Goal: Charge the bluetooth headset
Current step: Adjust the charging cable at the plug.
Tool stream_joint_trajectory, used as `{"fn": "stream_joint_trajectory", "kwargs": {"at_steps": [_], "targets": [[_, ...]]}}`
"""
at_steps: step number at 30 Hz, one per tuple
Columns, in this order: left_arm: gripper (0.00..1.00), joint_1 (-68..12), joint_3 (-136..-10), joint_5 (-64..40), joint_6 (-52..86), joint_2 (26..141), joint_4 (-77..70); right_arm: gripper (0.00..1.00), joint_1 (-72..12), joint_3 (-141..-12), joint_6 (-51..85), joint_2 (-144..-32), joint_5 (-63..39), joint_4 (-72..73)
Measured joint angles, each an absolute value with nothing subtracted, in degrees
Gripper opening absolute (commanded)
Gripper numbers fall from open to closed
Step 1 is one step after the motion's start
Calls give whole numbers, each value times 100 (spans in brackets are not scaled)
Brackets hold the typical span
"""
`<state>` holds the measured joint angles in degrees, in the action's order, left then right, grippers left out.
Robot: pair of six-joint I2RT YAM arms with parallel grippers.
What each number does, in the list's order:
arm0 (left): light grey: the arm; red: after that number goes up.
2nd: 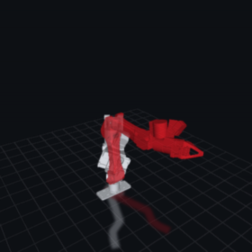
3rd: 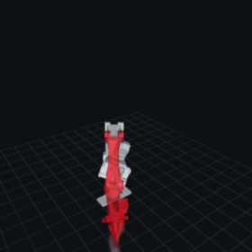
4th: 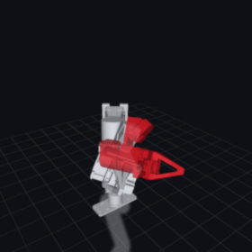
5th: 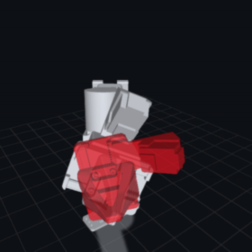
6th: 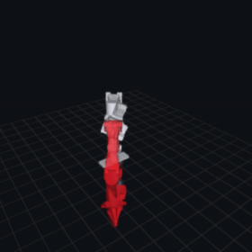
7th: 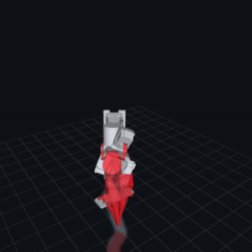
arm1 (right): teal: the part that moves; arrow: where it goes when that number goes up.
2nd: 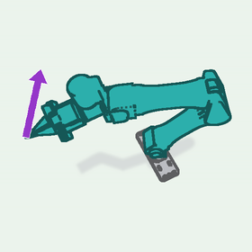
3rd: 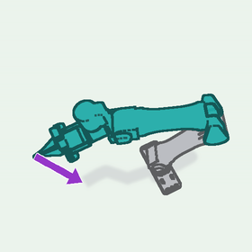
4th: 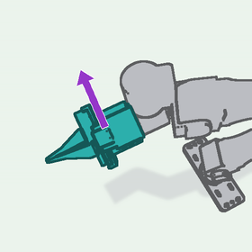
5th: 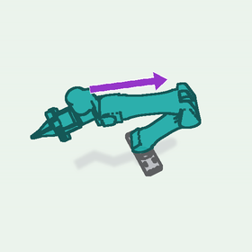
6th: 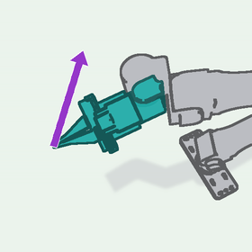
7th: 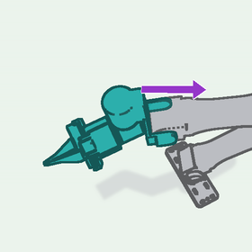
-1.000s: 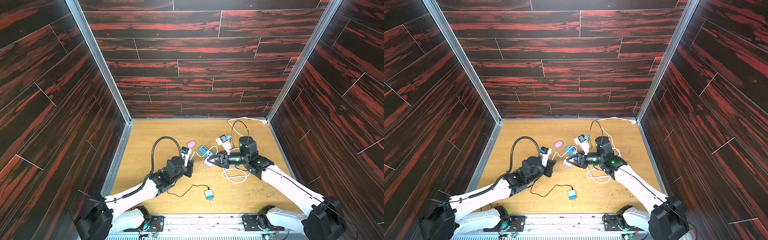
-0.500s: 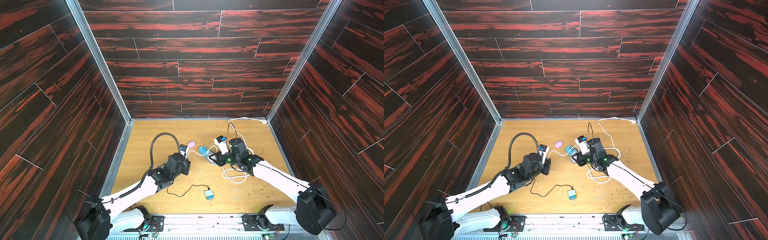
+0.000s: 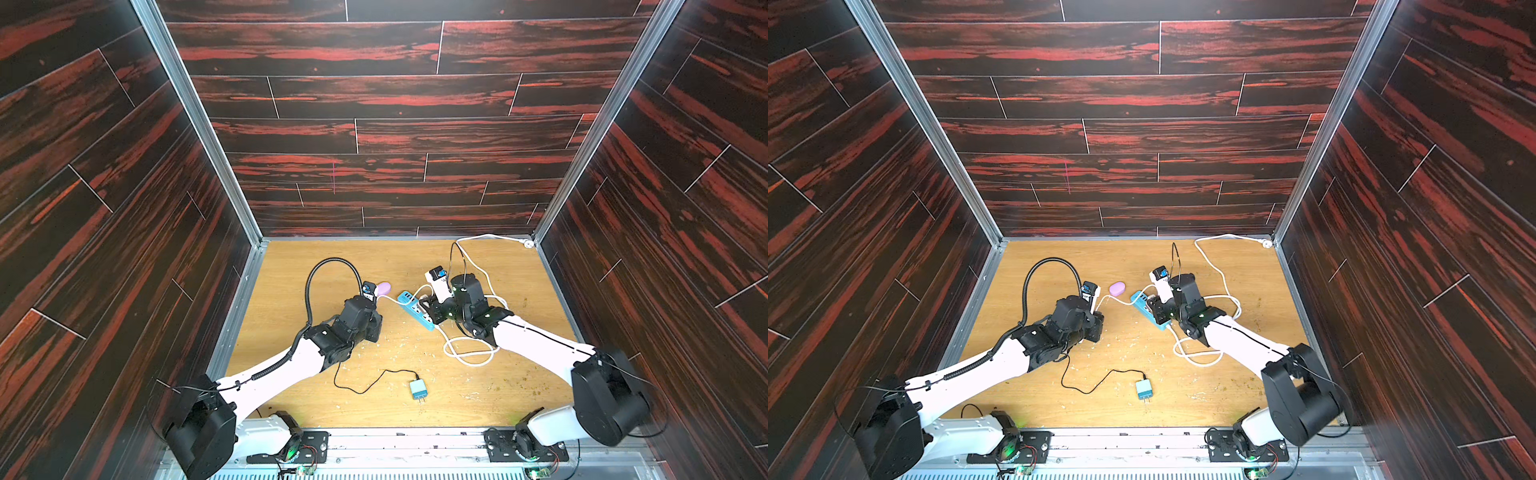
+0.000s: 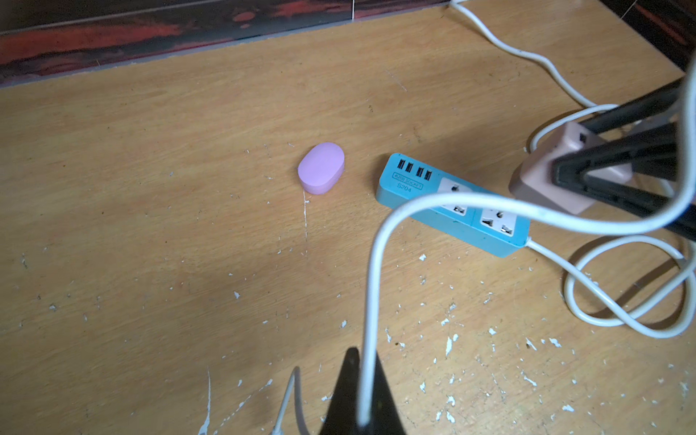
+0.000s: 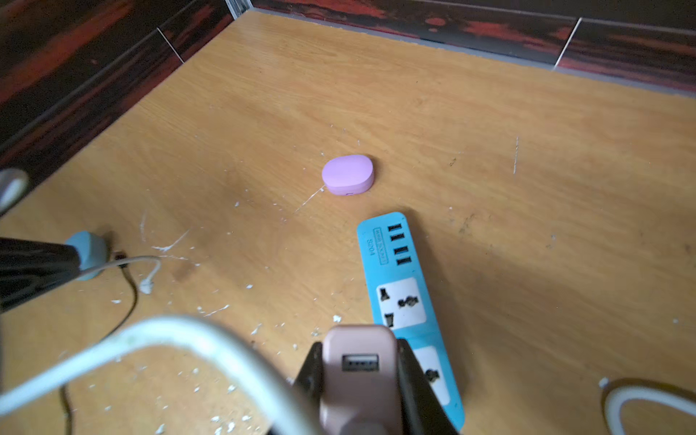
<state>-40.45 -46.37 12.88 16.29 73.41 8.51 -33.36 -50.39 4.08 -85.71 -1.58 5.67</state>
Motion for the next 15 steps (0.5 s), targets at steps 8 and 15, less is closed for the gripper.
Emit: {"fn": "stream_joint_trajectory", "kwargs": {"at_steps": [8, 15], "targets": [[0, -3964, -4753, 1192, 1715, 7544, 941, 17, -3164, -5288, -30, -9076, -123, 858], [0, -3903, -4836, 1063, 1789, 7738, 943, 17, -3050, -5288, -266, -9345, -242, 1081]]}}
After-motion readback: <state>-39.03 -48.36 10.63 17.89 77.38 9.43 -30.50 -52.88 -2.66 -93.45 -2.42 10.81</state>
